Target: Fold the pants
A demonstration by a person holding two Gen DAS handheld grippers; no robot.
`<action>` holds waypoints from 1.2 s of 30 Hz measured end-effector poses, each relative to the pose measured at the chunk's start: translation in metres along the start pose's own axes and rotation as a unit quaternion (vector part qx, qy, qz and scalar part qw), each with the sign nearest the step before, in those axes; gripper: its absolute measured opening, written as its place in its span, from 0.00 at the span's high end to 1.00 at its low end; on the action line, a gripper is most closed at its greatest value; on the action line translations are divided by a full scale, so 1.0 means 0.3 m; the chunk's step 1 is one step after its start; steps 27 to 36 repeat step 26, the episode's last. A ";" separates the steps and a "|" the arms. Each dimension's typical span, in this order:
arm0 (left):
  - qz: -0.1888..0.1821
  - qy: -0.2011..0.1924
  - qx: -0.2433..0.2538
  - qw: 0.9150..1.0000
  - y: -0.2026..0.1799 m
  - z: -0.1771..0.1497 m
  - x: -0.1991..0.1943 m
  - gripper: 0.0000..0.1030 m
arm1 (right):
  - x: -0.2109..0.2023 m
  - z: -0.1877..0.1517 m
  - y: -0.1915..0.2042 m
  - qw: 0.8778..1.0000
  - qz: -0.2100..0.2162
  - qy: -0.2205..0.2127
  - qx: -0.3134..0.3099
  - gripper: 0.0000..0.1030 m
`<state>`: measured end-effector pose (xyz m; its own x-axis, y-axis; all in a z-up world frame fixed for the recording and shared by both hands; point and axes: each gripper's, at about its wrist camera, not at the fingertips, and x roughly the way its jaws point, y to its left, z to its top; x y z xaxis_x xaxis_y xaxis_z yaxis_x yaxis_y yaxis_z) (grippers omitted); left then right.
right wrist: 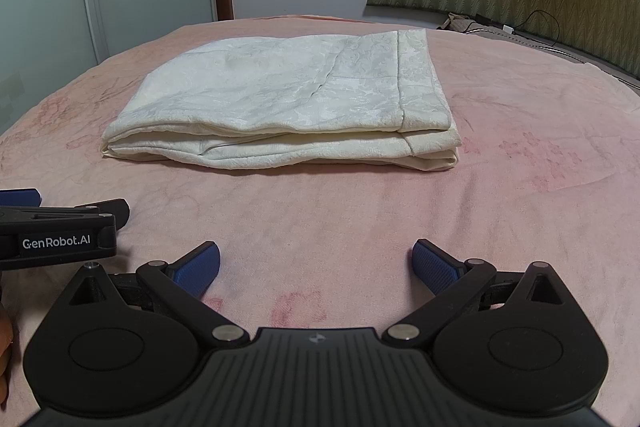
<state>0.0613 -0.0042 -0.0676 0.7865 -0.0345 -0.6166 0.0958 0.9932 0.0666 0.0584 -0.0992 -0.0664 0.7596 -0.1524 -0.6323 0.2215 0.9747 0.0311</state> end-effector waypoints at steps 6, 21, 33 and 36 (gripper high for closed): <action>0.000 0.000 0.000 1.000 0.000 0.000 0.000 0.00 | 0.000 0.000 0.000 1.000 0.000 0.000 0.000 0.00; -0.003 0.000 -0.001 1.000 0.000 -0.001 0.002 0.00 | 0.000 0.000 -0.001 1.000 0.000 0.000 0.000 0.00; -0.004 0.001 -0.003 1.000 0.000 -0.002 0.003 0.00 | 0.000 0.000 -0.001 1.000 0.000 0.000 0.000 0.00; -0.004 0.001 -0.003 1.000 0.000 -0.002 0.003 0.00 | 0.000 0.000 -0.001 1.000 0.000 0.000 0.000 0.00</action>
